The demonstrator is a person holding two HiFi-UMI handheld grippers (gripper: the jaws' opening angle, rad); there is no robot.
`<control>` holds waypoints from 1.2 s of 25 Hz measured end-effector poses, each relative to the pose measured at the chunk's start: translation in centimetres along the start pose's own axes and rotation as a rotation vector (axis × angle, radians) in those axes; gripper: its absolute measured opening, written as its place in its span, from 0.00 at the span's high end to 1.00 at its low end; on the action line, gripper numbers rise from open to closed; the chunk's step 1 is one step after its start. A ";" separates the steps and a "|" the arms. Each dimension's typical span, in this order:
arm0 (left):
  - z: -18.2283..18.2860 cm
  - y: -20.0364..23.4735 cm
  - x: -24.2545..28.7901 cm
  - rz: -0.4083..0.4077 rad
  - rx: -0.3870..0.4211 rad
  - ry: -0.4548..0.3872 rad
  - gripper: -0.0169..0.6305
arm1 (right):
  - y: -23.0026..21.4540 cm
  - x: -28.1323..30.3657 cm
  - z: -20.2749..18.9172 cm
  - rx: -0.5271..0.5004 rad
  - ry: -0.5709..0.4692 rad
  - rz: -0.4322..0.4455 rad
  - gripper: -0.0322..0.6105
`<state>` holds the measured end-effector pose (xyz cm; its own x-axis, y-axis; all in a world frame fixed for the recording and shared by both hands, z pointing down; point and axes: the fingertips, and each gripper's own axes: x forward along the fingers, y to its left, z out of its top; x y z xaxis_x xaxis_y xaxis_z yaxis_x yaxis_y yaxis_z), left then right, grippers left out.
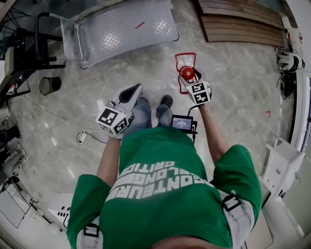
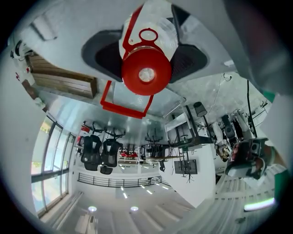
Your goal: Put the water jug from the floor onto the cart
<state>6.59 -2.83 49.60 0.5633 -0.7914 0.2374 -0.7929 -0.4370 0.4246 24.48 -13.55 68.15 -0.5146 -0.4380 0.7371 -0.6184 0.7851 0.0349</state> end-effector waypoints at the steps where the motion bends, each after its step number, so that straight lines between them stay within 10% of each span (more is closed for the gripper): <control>1: 0.4 0.3 0.0 0.002 0.001 -0.004 0.95 | -0.6 -0.8 0.8 0.002 -0.013 -0.009 0.49; 30: 10.9 8.9 -4.3 -0.009 0.057 -0.177 0.95 | -7.5 -10.0 17.2 -0.012 -0.198 -0.130 0.49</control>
<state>-5.42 -7.98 42.87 0.5247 -0.8480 0.0745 -0.8028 -0.4638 0.3747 24.06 -22.58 48.90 -0.5381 -0.6126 0.5789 -0.6808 0.7208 0.1299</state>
